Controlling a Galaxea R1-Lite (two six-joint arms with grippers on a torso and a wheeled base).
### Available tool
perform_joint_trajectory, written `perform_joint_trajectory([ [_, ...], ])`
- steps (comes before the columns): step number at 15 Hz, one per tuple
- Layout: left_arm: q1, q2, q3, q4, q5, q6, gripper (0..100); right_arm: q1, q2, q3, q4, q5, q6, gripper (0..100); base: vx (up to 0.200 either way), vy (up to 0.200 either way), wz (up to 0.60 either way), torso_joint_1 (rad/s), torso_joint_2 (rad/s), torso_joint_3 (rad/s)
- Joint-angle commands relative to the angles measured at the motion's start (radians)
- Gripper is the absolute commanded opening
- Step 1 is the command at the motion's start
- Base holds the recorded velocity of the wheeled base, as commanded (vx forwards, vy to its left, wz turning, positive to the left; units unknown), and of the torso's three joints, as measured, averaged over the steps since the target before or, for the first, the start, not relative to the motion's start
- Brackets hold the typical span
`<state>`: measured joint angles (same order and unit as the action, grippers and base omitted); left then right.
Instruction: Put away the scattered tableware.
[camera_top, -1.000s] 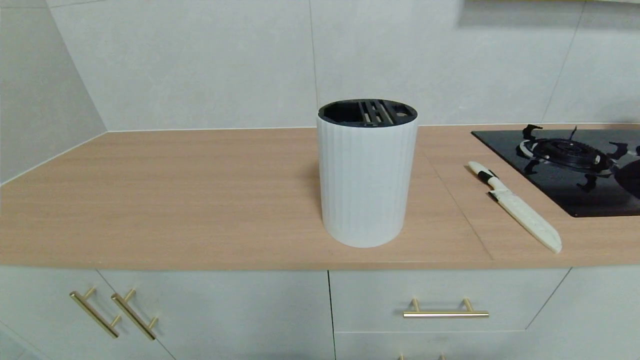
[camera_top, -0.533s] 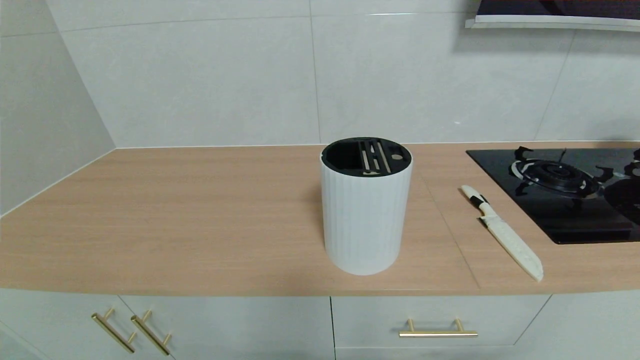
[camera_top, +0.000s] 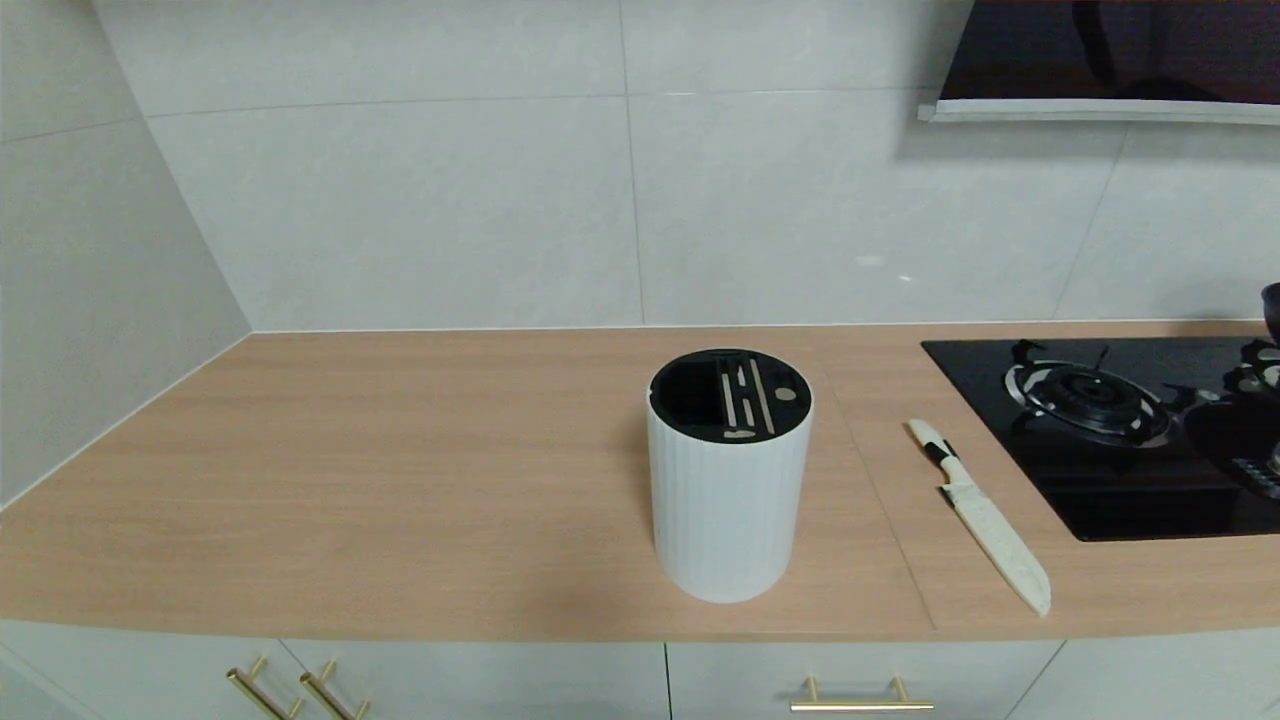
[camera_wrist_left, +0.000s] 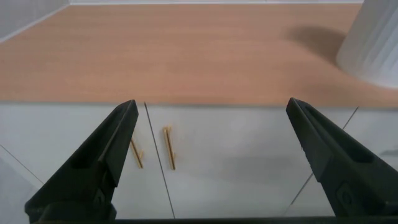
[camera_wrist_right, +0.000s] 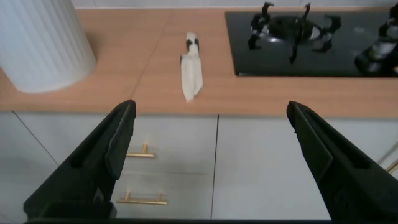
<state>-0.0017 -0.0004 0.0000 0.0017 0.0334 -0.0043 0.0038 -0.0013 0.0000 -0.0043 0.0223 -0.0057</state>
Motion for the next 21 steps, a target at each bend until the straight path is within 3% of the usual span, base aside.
perform_joint_trajectory([
  [1,0.0,0.0,0.0,0.0,0.0,0.0,100,0.001,0.001,0.0,0.0,0.001,0.0,100,0.0,0.0,0.0,0.256,-0.58,-0.315],
  [10,0.0,0.0,0.0,0.0,0.0,0.0,100,0.001,0.001,0.0,0.0,0.001,-0.002,100,0.0,0.0,0.0,0.226,-0.48,-0.25],
  [21,0.0,0.0,0.0,0.0,0.0,0.0,100,0.001,0.001,0.0,0.0,0.001,-0.003,100,0.0,0.0,-0.11,0.004,-0.01,-0.003],
])
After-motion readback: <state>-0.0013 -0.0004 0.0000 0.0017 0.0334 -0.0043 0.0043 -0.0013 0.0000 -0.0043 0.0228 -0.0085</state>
